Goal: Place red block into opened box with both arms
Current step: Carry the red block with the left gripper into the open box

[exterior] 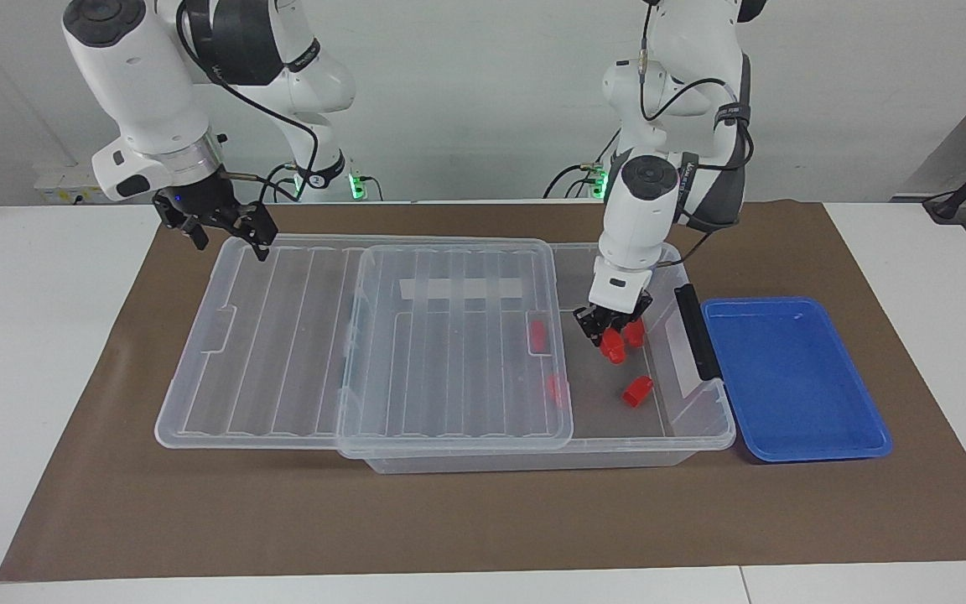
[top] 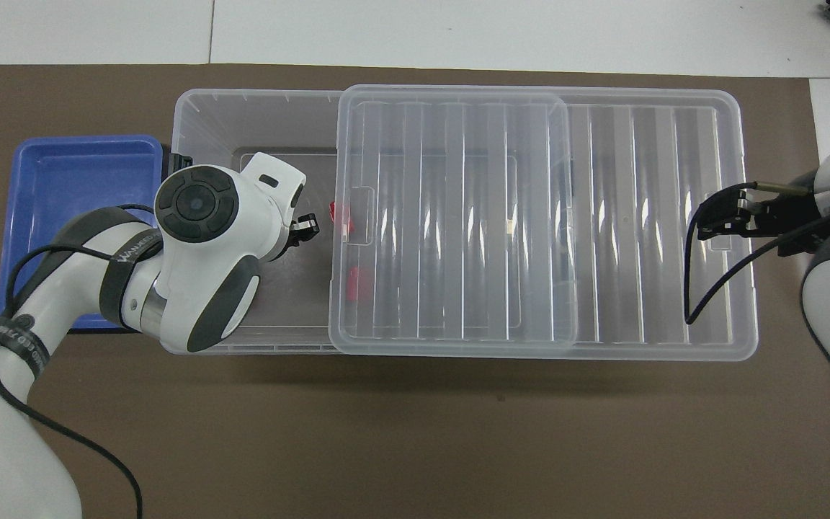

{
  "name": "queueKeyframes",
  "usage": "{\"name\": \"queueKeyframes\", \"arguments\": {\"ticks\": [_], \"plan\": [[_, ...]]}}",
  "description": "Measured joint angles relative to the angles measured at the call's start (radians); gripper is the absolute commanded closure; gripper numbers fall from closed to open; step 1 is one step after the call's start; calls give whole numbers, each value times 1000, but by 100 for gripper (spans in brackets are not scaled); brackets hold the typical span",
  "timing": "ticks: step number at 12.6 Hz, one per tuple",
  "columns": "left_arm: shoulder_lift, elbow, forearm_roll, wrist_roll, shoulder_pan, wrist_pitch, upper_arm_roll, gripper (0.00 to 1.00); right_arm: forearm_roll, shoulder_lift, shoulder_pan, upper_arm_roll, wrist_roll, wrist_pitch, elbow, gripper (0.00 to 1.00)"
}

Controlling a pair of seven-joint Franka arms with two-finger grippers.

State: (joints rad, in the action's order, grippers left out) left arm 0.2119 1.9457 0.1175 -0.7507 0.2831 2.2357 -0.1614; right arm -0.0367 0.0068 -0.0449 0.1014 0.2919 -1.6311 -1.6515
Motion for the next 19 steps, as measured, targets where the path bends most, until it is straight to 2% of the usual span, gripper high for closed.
{"name": "queueKeyframes", "arguments": {"ticks": [4,8,9,10,11,13,14,15,19], "plan": [[54,103,5,3,19,148,0,100,0,0,0,0,0,0,0,0],[70,122,8,5,20,196,0,100,0,0,-4,0,0,0,-1,0],[70,124,8,6,20,201,1,95,0,0,-6,0,0,0,-1,0],[70,124,8,7,20,203,2,66,0,0,-7,0,0,0,-1,0],[70,124,9,13,20,205,2,45,0,0,-7,0,0,0,-2,0],[71,125,9,27,20,206,4,37,0,0,-8,0,0,0,-4,0],[73,126,9,29,20,206,5,19,0,0,-8,0,0,0,-5,0],[73,126,9,30,19,207,5,16,0,0,-9,0,0,0,-5,0],[71,91,9,30,11,196,11,19,0,0,-14,0,0,0,-7,0]]}}
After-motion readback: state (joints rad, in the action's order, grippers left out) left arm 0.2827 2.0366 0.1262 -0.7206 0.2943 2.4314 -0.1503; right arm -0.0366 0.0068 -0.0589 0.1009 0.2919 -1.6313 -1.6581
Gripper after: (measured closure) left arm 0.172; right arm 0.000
